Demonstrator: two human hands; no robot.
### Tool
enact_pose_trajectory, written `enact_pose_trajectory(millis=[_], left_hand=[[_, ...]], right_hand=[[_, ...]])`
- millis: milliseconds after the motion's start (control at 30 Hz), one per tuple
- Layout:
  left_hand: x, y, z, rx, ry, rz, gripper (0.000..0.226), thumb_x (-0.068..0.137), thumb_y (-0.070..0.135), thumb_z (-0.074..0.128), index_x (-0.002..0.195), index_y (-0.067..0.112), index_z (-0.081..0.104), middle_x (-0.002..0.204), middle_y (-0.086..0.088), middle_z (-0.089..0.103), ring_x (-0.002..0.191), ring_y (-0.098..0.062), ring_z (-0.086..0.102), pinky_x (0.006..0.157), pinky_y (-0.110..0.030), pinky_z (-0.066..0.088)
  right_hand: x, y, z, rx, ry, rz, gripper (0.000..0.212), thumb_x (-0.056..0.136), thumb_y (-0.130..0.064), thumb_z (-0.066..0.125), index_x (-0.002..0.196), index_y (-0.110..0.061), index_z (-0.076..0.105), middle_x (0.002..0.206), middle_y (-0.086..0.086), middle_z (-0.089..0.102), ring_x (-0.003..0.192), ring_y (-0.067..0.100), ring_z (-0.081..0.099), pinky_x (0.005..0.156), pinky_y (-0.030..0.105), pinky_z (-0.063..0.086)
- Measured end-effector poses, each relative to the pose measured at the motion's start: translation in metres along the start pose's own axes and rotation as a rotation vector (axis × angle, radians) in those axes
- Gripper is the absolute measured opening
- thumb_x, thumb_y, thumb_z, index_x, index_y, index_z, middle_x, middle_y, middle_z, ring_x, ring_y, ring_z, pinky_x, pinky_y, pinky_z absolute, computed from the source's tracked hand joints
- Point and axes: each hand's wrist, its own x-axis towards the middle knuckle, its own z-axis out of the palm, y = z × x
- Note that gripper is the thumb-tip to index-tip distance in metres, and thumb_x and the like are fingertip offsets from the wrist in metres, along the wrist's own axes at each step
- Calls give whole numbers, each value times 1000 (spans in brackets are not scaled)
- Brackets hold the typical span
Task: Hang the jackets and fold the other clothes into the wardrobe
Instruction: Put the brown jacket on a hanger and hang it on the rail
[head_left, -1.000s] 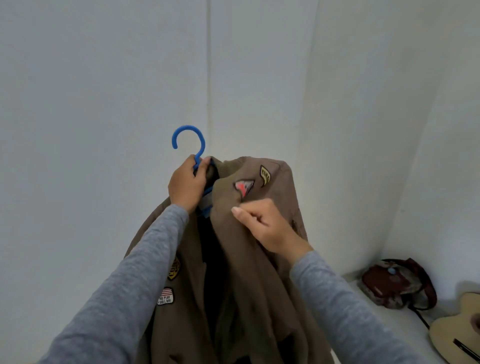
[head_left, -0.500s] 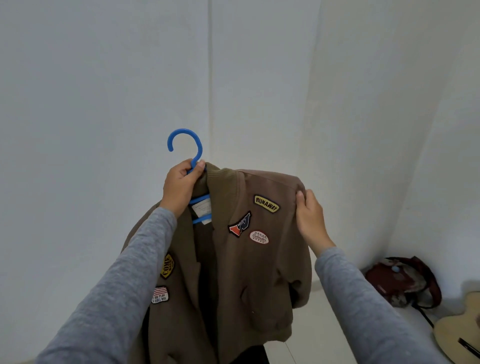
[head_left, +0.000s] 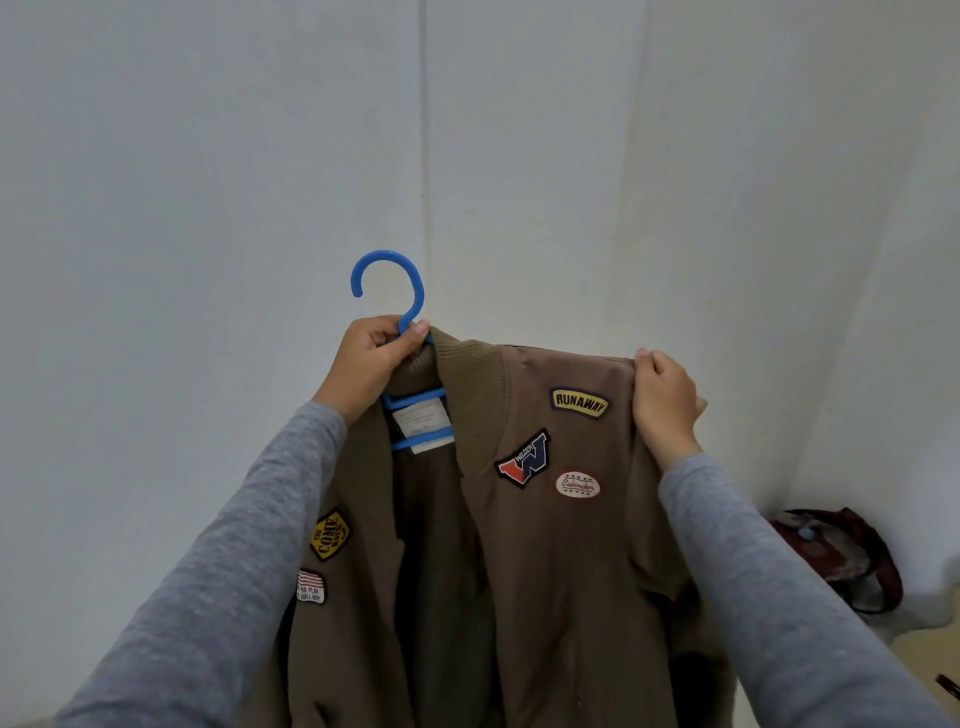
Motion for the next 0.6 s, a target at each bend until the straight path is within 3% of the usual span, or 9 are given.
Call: enact_pose_trajectory(millis=[67,167,267,433,600], left_hand=[[2,0,2,-7,25,-1,29,94,20,53,79,0,66,78,-20,62,75,-26,58,73,-30,50],[7,0,6,0,34,6,33,94,21,53,85,-8,65,81,-26,62,76,-29,57,74,-32,50],[11,4,10,14,21,20,33,94,22,54,87,-8,66,84,-29,63,76,-29,58,76,-36,50],[10,8,22,70,-40,48,23,94,21,54,88,4,69,84,-22,66,78,-29,61,78,-36,52],[7,15,35,185,-122,94,25,94,24,55,84,6,68,80,-19,65,75,-29,59,77,-39,50]], right_hand=[[-4,4,3,53,-2,-37,27,99,-28,38,75,-18,47,85,-3,56,92,21,50,87,36,22],[-14,9,0,244,11,-320,17,95,-33,44,86,-23,55,87,-14,57,93,15,54,92,45,38],[-16,8,1,176,-156,-570,17,92,-37,48,86,-24,58,83,-19,56,84,13,55,82,45,46],[-13,19,-6,24,-298,-482,23,94,-37,47,78,-23,55,73,-11,57,76,14,54,87,54,43],[-24,-11,-11,61,-466,-564,27,89,-50,47,85,-28,61,80,-12,63,80,11,59,77,39,50]])
